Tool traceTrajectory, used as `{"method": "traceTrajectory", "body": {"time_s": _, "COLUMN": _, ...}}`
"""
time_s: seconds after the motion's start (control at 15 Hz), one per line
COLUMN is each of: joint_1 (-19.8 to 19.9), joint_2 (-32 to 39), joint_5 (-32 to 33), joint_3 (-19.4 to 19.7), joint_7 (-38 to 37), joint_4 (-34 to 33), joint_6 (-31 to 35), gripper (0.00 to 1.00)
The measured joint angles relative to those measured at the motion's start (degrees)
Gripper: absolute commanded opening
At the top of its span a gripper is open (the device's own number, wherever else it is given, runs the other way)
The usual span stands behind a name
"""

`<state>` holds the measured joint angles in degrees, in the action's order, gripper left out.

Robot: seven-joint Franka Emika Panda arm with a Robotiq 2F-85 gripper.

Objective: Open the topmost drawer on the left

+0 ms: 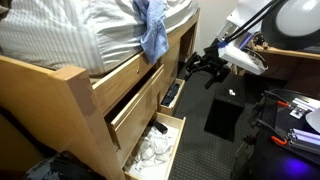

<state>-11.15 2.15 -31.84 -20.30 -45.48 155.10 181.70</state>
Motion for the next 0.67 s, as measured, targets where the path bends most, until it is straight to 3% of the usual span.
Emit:
{"method": "traceTrajectory", "body": {"time_s": 0.13, "joint_1": 1.1, "joint_2": 4.7, "joint_5": -1.6, "joint_3": 0.6, "joint_7": 0.6, "joint_4": -1.9, "joint_6": -2.6, "gripper": 1.00}}
{"method": "traceTrajectory", "body": {"time_s": 0.33, "joint_1": 4.6, "joint_2": 15.6, "joint_5": -5.3, "joint_3": -2.6, "joint_7": 4.8, "joint_4": -7.7, "joint_6": -1.2, "gripper": 1.00}}
{"method": "traceTrajectory", "body": {"time_s": 0.67, "joint_1": 10.8, "joint_2": 32.1, "joint_5": -1.5, "joint_3": -8.2, "joint_7": 8.0, "joint_4": -16.0, "joint_6": 14.0, "gripper": 1.00}}
